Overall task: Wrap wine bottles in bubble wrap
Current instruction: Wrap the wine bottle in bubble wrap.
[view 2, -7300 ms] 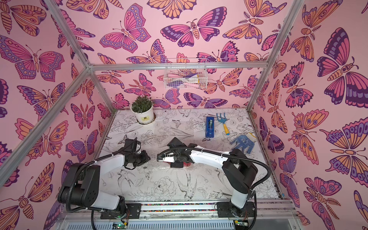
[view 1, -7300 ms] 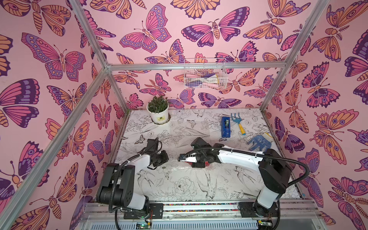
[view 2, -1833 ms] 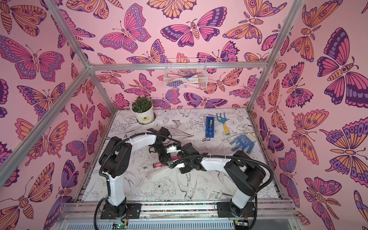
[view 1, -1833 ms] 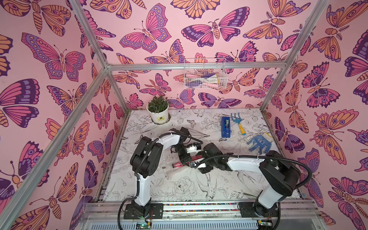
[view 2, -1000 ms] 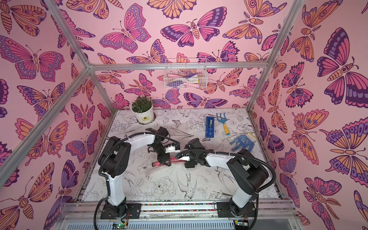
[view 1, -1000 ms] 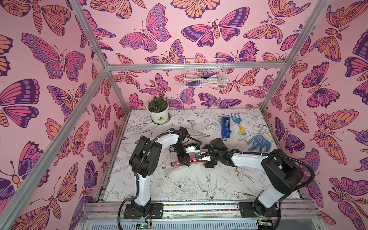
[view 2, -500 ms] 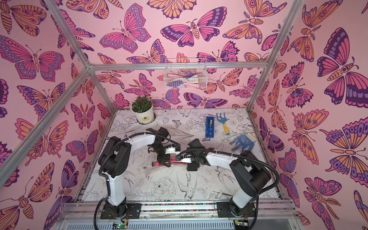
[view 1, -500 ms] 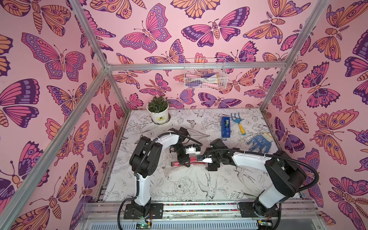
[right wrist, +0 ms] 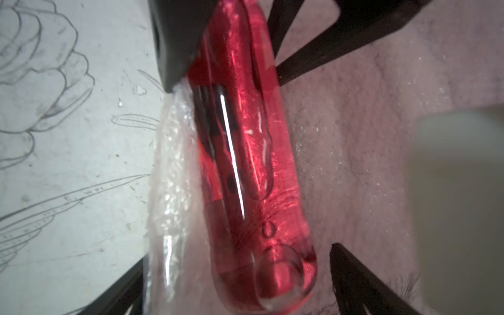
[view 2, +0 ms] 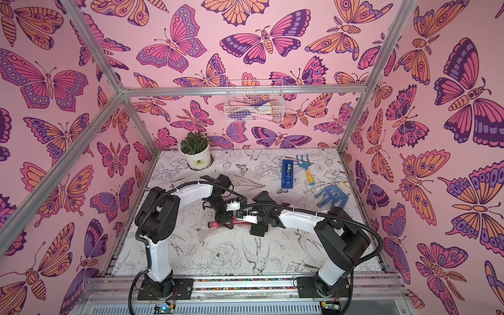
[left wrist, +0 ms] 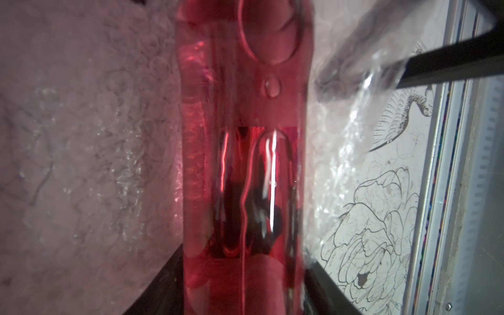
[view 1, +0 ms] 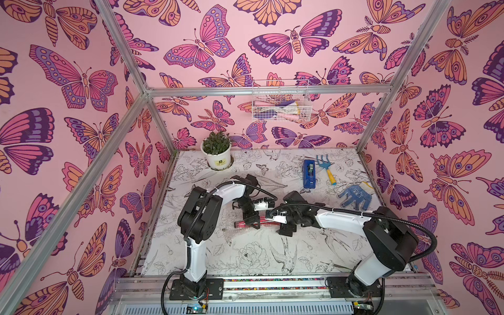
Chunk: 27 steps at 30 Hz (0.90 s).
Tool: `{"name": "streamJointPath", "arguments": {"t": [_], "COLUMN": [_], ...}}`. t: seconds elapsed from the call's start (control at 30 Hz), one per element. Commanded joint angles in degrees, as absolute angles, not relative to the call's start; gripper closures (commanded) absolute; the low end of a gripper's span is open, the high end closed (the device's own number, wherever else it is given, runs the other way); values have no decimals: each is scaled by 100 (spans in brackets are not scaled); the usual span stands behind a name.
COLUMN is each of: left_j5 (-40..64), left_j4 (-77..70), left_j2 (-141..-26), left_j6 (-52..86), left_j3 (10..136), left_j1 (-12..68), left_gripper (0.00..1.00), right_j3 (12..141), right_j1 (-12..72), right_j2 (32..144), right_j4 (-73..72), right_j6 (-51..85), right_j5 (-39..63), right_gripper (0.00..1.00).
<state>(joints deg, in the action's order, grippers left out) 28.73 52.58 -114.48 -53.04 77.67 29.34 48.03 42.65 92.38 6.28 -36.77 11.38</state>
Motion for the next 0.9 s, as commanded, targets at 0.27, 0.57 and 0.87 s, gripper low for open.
{"name": "streamJointPath", "arguments": {"t": [0.27,0.57,0.87], "left_j5": [2767,2780,2694], "left_j4": [5572,5530,5479], "left_j2": [-11467,-11430,-11409], "left_j6": [-5525,-5599,-5599], "left_j3": [7566,7472,7475], "left_j1": [2971,2975,2971], "left_gripper": [57,56,36], "right_j3": [3486,3373,3048], "right_j1": [4290,4290,4296], "right_j2": [8795,9721,10019], "right_j4": [-2042,-3144,-3752], "right_j6": [-1784,-1903,-1846], "right_j5": [1018,1419,1897], "right_gripper": [1,0,33]}}
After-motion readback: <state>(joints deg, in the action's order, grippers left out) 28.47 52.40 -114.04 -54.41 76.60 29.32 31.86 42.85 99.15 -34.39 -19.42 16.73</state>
